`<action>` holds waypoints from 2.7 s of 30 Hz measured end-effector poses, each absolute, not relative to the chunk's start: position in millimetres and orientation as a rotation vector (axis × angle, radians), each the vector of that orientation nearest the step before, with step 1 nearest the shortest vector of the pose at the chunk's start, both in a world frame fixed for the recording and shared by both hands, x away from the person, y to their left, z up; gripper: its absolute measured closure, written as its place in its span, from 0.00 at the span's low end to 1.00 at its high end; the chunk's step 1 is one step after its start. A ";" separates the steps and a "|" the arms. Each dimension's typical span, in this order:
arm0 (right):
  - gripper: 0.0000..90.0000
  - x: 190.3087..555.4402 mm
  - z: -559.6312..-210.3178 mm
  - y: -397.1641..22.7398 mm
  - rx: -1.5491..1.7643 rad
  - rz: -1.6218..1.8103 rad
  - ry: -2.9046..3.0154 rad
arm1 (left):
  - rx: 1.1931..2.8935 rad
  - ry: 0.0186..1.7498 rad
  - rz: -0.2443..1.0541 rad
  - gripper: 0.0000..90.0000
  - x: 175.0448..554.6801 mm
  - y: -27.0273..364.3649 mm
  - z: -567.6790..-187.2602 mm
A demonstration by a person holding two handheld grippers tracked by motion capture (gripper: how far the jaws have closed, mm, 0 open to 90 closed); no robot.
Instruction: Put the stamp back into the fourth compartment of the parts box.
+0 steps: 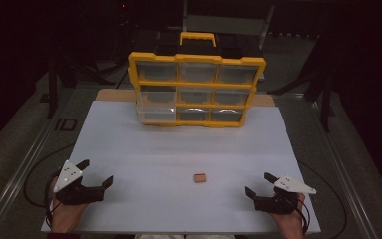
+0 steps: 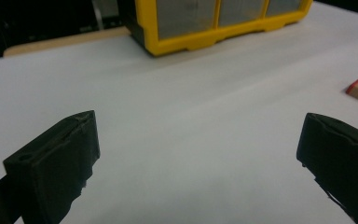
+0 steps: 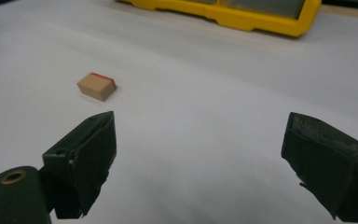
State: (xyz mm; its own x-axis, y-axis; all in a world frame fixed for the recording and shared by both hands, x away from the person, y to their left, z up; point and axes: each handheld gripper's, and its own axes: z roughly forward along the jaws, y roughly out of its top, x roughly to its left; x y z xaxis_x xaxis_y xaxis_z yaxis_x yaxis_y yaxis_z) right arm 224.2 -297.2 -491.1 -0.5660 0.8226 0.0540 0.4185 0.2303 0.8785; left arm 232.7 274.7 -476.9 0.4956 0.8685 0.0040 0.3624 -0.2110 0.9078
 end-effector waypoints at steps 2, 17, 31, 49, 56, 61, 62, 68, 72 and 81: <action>0.10 224.0 -491.5 -297.9 1.119 1.292 2.084 | 1.777 1.022 0.675 0.00 231.8 275.0 -476.1; 0.10 228.6 -494.3 -299.6 1.090 1.297 2.112 | 1.774 0.995 0.701 0.00 229.2 274.1 -478.1; 0.10 236.9 -494.4 -289.2 1.123 1.254 2.190 | 1.784 0.990 0.693 0.00 230.3 269.1 -482.6; 0.10 252.3 -486.7 -267.7 1.119 1.183 2.296 | 1.797 0.989 0.698 0.00 230.7 263.3 -484.6; 0.10 259.8 -481.8 -255.8 1.091 1.148 2.347 | 1.799 0.991 0.695 0.00 231.2 263.1 -485.8; 0.10 264.3 -479.6 -249.0 1.083 1.125 2.375 | 1.803 0.989 0.698 0.00 231.4 262.6 -486.1; 0.09 265.4 -479.1 -247.4 1.081 1.120 2.379 | 1.802 0.989 0.700 0.00 231.4 262.6 -486.2; 0.09 271.1 -475.1 -236.5 1.046 1.100 2.410 | 1.797 0.994 0.697 0.00 231.8 263.2 -487.3; 0.09 274.6 -473.4 -230.8 1.031 1.081 2.429 | 1.796 0.995 0.696 0.00 231.9 263.0 -487.7; 0.09 282.2 -472.5 -218.9 1.004 1.058 2.469 | 1.802 0.993 0.698 0.00 232.8 261.4 -489.7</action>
